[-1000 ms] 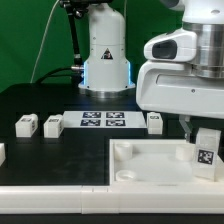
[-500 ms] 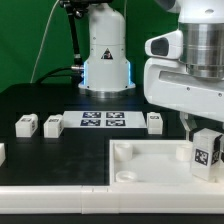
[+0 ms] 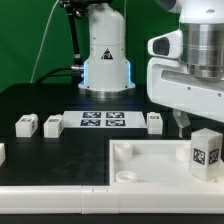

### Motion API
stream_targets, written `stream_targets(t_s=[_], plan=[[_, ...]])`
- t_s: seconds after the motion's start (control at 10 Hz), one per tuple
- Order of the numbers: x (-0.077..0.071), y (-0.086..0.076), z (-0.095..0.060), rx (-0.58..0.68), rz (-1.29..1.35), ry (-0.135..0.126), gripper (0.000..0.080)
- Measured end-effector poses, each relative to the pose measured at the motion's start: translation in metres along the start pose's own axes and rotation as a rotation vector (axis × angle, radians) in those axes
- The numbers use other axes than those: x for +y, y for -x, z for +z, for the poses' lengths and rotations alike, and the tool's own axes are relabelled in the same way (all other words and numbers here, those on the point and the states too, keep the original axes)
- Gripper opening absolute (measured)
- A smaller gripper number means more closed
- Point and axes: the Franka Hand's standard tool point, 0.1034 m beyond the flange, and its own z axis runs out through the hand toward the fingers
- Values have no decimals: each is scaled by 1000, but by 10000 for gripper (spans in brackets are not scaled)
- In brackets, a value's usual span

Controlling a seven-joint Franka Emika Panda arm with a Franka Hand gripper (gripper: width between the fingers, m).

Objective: Assemble one leg

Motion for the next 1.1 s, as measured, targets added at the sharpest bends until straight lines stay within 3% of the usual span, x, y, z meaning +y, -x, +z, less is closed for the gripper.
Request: stream_targets(t_s=[0.3,1.1], plan=[[-2,2,1,12,-329,4,648],[-2,1,2,33,-1078,27,649]])
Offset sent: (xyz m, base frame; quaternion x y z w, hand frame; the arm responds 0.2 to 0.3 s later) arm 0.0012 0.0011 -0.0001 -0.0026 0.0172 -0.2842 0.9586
